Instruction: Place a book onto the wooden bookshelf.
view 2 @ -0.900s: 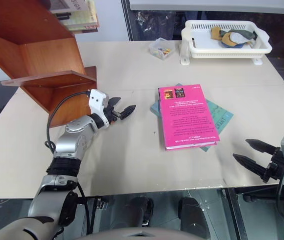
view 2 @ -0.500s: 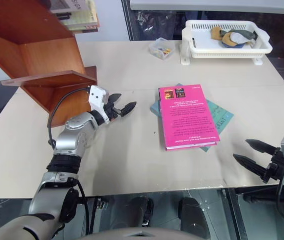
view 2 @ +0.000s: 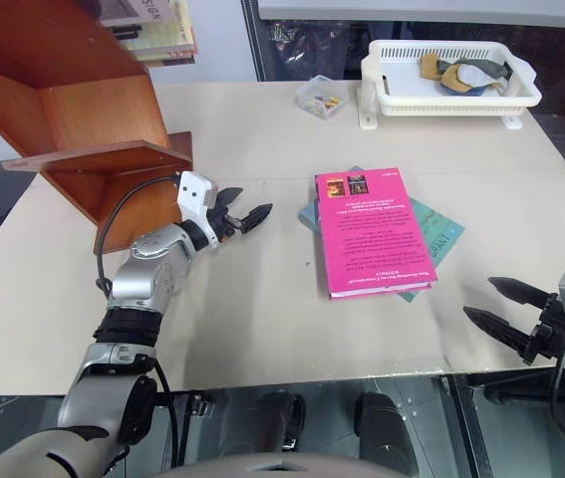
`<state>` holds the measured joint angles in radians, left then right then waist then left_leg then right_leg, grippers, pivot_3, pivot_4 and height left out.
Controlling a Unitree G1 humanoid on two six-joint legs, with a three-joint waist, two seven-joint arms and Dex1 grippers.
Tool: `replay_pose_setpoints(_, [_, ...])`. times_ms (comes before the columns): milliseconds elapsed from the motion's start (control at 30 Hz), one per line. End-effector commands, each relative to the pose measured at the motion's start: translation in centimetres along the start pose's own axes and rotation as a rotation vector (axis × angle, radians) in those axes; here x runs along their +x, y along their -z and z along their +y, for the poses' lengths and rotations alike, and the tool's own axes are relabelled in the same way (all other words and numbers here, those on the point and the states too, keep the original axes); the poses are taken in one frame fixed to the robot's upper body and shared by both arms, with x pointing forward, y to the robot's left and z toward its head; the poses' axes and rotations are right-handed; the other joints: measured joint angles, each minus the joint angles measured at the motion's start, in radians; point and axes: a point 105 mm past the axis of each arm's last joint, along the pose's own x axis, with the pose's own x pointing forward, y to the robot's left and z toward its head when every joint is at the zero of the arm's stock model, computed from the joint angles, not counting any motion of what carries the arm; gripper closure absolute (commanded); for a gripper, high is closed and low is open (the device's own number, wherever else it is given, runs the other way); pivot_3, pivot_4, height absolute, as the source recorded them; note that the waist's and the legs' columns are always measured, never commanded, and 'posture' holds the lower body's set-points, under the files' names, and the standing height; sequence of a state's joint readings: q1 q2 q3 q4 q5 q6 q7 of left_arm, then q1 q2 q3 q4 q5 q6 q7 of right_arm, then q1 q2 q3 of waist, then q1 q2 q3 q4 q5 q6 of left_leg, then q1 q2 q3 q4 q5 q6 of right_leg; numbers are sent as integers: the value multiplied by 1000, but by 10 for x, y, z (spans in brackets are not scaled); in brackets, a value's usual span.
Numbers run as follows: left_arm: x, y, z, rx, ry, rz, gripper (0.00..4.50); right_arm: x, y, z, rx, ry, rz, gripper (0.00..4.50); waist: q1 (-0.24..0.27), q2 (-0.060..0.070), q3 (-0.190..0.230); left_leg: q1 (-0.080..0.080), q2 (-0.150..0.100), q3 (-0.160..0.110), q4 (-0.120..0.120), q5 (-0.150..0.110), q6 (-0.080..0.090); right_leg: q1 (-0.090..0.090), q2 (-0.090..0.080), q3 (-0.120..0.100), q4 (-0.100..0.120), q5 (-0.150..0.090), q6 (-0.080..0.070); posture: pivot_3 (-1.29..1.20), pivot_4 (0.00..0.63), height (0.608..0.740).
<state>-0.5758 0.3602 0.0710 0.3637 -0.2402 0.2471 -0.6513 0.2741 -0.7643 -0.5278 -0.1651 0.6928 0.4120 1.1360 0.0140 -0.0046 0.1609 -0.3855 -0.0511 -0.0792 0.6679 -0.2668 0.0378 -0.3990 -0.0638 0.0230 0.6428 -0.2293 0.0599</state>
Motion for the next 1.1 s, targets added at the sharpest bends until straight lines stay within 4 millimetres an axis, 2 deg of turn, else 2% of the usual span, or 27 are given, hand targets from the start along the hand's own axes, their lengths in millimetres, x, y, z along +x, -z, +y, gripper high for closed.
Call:
replay_pose_setpoints(33, [-3,-13,-1,19,10,-43,37,-3,-10,0,-41,-6,-19,5,0,0,0,0,0,0,0,0,0,0,0,0,0,0,0,0,150,740])
replay_pose_setpoints(300, [-16,-6,-13,-39,102,-16,37,11,-10,18,-57,-75,-9,5,-3,0,0,0,1,0,0,0,0,0,-1,0,0,0,0,0,150,740])
replay_pose_setpoints(400, [-15,-8,-10,-55,80,-32,37,14,-13,20,-56,-82,-13,5,1,0,0,0,1,0,0,0,0,0,-1,0,0,0,0,0,150,740])
replay_pose_setpoints(500, [2,-24,-6,-113,59,-94,37,20,-13,30,-44,-136,7,5,7,-1,0,0,0,-1,0,0,0,0,-2,-1,0,0,0,0,150,740])
replay_pose_setpoints(567, [21,-37,-6,-135,57,-126,37,23,-13,37,-29,-177,32,5,12,-1,1,-1,0,-2,1,0,0,1,0,-3,0,0,0,0,150,740])
replay_pose_setpoints(767, [63,-53,-24,-111,141,-135,37,33,-14,54,10,-247,61,5,5,-2,1,-3,-2,-3,2,0,0,1,1,-4,-1,-1,1,0,150,740])
replay_pose_setpoints(967, [88,-60,-44,-174,213,-137,37,41,-11,52,4,-223,51,5,-1,-3,2,-9,-2,-3,3,1,-1,-6,1,-4,-1,-1,2,0,150,740])
replay_pose_setpoints(1067, [96,-61,-50,-167,204,-130,37,44,-13,52,-5,-214,35,5,-1,-3,2,-11,-3,-3,3,2,-3,-8,1,-4,0,-1,2,0,150,740])
replay_pose_setpoints(1100, [99,-65,-51,-214,199,-140,37,45,-13,53,-2,-214,33,5,0,-3,2,-11,-3,-3,3,2,-3,-8,1,-4,0,-1,2,0,150,740])
